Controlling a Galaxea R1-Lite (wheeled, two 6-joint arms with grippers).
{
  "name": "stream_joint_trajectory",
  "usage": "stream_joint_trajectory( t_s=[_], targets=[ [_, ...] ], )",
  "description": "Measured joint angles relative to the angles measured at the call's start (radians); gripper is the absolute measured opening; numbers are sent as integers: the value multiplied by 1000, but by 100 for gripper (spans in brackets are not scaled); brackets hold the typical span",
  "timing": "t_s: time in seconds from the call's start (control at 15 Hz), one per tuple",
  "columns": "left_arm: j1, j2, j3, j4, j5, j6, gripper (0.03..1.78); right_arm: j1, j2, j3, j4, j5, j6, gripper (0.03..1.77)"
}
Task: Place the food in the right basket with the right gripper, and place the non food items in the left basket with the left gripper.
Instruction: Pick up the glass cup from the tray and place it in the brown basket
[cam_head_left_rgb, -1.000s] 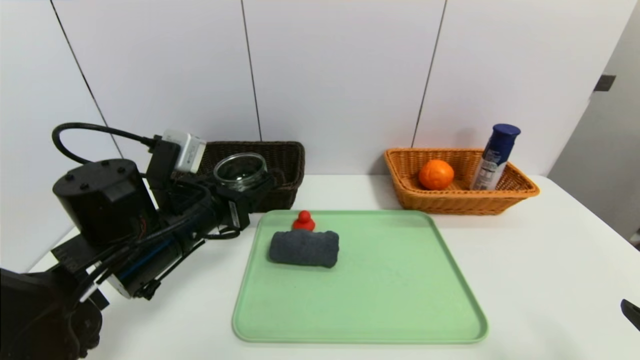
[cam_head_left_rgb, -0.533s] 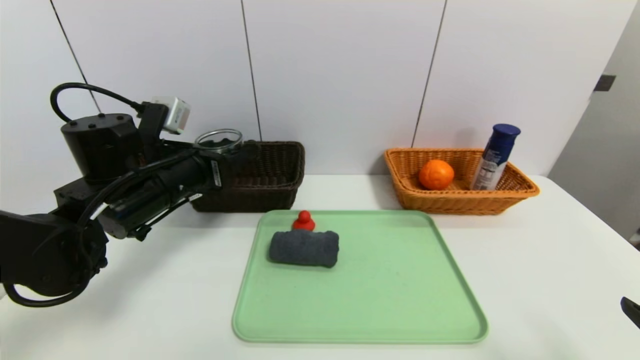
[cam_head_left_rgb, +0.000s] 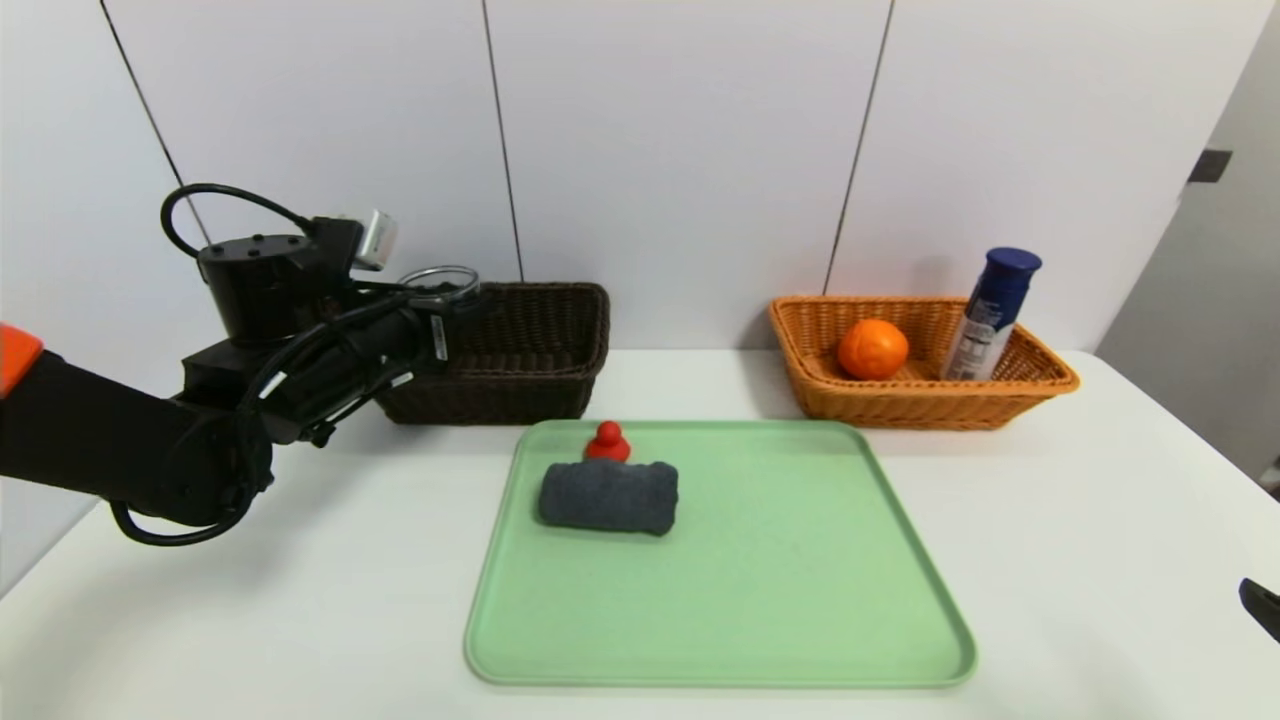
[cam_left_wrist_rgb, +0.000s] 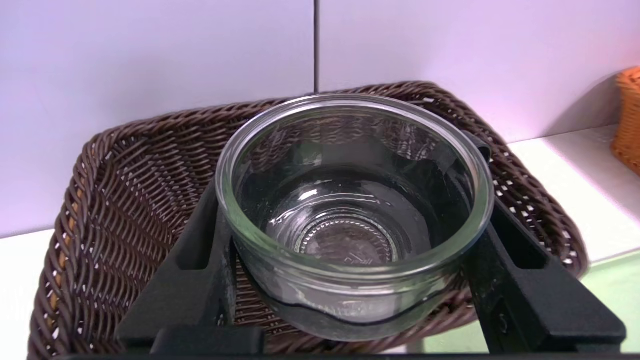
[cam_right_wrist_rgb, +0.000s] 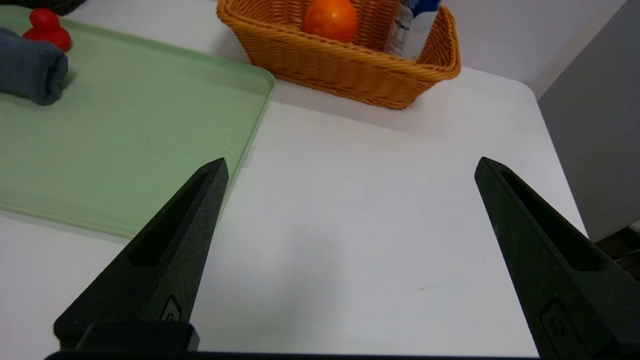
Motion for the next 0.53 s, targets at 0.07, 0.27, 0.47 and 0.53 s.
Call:
stream_joint_trajectory(
  t_s=[0.07,0.27,0.47,0.53],
  targets=[
    [2,14,-8,-1,0,-1,124,0,19,-8,-19,0,9,170],
    [10,49,-23,-2,0,-1,124,0,88,-17,-97,0,21,170],
    [19,77,-37,-1,0,-1,124,-3,180,-28,-201,-1,22,170],
    [21,84,-41,-1,0,-1,124,-6,217,-30,-241,-1,23,170]
  ],
)
